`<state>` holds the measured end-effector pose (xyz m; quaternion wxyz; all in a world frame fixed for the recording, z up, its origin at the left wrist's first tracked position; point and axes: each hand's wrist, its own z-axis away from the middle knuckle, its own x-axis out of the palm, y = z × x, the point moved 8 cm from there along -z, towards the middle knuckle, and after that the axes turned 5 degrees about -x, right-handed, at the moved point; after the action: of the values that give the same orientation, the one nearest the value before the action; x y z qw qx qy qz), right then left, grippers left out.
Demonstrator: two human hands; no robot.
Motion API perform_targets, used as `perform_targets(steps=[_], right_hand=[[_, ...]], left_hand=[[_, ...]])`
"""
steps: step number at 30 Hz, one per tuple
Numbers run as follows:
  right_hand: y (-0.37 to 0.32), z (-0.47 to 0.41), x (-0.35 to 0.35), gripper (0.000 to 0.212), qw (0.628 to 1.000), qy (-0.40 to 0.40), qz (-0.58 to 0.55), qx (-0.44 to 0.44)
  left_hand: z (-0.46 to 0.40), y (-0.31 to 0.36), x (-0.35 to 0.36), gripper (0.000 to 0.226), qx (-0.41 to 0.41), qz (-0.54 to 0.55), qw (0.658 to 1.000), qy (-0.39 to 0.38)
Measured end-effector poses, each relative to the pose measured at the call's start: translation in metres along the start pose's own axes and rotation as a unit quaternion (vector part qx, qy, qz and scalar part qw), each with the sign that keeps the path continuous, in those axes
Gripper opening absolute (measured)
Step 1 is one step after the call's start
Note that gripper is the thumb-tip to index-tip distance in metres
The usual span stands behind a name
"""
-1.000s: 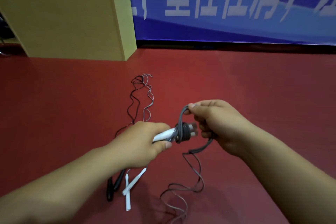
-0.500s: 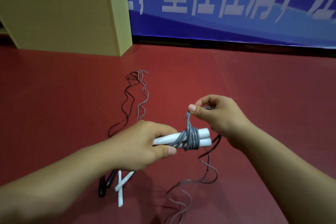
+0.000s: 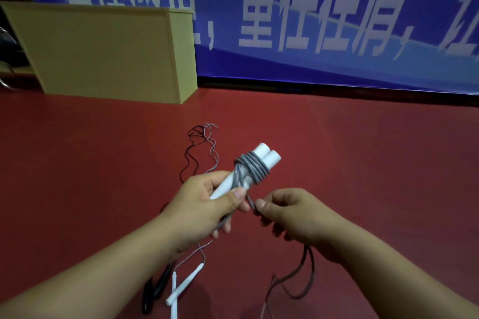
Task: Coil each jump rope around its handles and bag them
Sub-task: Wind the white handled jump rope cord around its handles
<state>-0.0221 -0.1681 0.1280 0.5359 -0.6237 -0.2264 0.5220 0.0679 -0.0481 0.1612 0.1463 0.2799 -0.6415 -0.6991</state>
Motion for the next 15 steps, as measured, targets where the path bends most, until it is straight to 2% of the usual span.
perform_targets(steps=[3,9,12,15], right_hand=[[0.001,0.000,0.002,0.017,1.000,0.009,-0.016,0.014],[0.001,0.003,-0.001,0.012,0.999,0.021,0.002,0.032],[-0.004,0.006,0.002,0.013,0.999,-0.001,-0.009,0.038],[-0.004,0.006,0.003,0.023,0.998,-0.019,0.032,0.042]], left_hand=[[-0.006,-0.011,-0.015,0.011,-0.020,-0.017,0.998,0.060],[-0.013,-0.024,-0.030,0.015,-0.040,-0.063,0.988,0.132],[-0.016,-0.027,-0.036,0.014,-0.035,-0.125,0.980,0.153],[-0.020,-0.030,-0.045,0.015,-0.026,-0.207,0.964,0.166]])
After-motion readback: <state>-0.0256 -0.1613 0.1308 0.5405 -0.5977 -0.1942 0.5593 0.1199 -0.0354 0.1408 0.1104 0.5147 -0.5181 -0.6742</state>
